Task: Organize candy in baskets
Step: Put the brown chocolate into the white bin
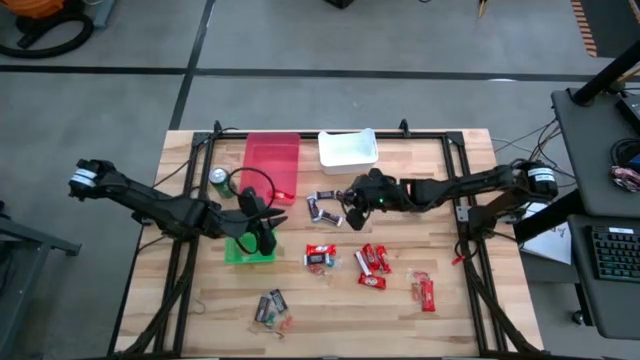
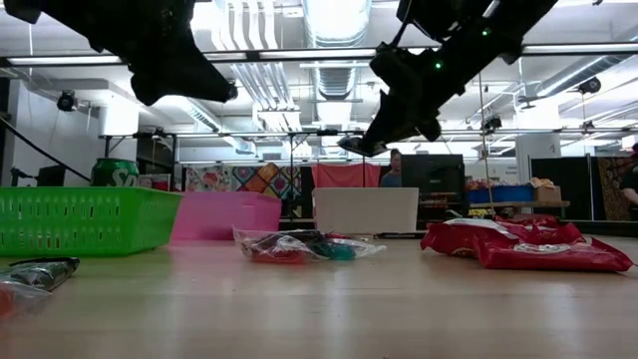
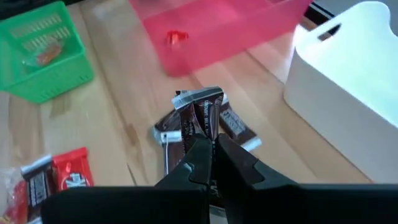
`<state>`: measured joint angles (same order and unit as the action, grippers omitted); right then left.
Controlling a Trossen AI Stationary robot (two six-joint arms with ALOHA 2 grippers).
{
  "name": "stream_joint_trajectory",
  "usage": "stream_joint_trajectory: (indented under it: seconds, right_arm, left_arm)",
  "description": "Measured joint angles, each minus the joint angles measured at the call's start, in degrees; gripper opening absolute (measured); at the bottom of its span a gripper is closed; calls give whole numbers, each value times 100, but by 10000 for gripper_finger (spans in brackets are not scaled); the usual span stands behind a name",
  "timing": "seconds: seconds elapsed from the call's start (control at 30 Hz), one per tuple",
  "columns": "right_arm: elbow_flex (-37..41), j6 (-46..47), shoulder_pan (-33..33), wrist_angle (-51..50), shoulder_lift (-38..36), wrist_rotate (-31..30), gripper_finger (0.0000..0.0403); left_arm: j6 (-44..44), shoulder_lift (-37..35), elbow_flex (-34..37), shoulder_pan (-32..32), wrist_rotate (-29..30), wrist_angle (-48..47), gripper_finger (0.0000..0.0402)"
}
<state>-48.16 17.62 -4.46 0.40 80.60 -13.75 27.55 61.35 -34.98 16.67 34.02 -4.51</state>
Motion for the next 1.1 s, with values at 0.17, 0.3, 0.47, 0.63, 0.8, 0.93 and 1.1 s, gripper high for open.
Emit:
stream_joint_trajectory:
  seconds: [0.17, 0.3, 0.47, 0.63, 0.8, 0.93, 1.1]
  right_arm:
    - [0, -526, -410, 224, 9, 360, 11]
    - [0, -1135, -824, 417, -19, 749, 11]
    - [0, -1935, -1594, 1072, -22, 1702, 11]
    - [-2, -2606, -2487, 1841, -22, 2009, 11]
    - [-7, -2847, -3150, 2498, 11, 2047, 11]
    - [-7, -2482, -3469, 2824, 38, 2177, 11]
    - [-9, -1717, -3621, 2390, 41, 2203, 11]
  left_arm:
    - [-64, 129, 0, 7, -3, -51, 76]
    - [-594, -67, 0, -66, -4, -109, 76]
    - [-1509, -579, 0, -581, -10, -256, 76]
    - [-2322, -1248, -2, -1460, -651, -817, 76]
    - [-2003, -1662, -2, -2006, -986, -1143, 76]
    - [-1183, -1903, -2, -2246, -816, -1311, 76]
    - [695, -1891, 63, -2230, -800, -1710, 76]
